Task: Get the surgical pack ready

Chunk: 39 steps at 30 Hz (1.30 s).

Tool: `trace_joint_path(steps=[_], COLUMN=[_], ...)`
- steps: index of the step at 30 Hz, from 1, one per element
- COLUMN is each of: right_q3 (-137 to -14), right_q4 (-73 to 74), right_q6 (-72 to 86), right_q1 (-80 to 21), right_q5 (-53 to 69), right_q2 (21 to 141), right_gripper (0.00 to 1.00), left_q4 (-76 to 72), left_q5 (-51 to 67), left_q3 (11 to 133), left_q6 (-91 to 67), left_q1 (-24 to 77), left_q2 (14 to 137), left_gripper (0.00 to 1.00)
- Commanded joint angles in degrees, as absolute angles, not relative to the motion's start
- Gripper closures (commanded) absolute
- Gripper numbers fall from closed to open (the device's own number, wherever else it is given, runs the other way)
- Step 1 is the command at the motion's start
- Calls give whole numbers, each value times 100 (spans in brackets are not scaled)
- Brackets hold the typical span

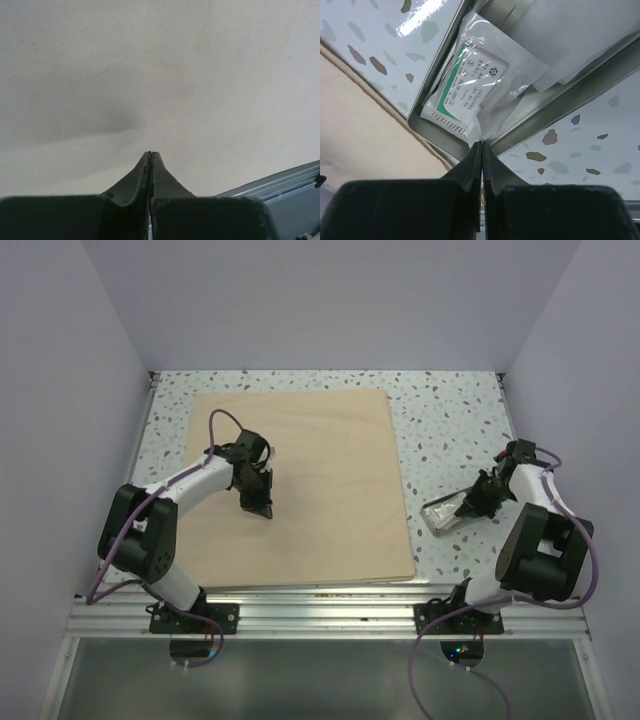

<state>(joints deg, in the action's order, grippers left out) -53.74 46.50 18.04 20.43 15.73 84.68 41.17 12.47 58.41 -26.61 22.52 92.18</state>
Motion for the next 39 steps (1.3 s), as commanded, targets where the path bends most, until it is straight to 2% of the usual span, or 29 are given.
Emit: trace_joint_path(steps=[1,6,10,13,18,19,22,25,33,39], right_q3=[-5625,-5896,-6222,-6512,-6767,-6776,-6715,-6618,-6355,-6284], right_q4=[4571,4535,4885,5341,5862,5958,5925,5801,5195,4992], right_q6=[1564,1600,1722,2012,2557,2688,2891,3076,3340,3427], right_q1=[2101,2101,2101,2101,2118,2127,2223,2311,2347,2338], right_q5=[1424,1477,1109,678,-245,-333,-519,-440,-9,228], right_q2=[8718,9052,9070,8921,8789,8833,8886,9078,9580,9914], right_gripper=[100,100,63,52,41,36,27,27,45,51], left_q4=[3955,3955,3964,3990,3964,3946,3938,3929,3911,4025], left_q5=[1380,1380,1266,1195,1099,1073,853,747,668,589], left_q3=[6056,6003,6020,6090,6152,6187,6275,6345,6723,7276], left_q6=[-2461,-2470,-2479,-2470,-2470,-2461,-2400,-2373,-2329,-2285], left_q1=[2127,2083,2030,2013,2013,2013,2013,2013,2013,2013], left_q2=[9229,9246,9307,9430,9624,9668,9747,9983,10844,11267], left_gripper=[100,100,100,100,100,100,95,92,91,92])
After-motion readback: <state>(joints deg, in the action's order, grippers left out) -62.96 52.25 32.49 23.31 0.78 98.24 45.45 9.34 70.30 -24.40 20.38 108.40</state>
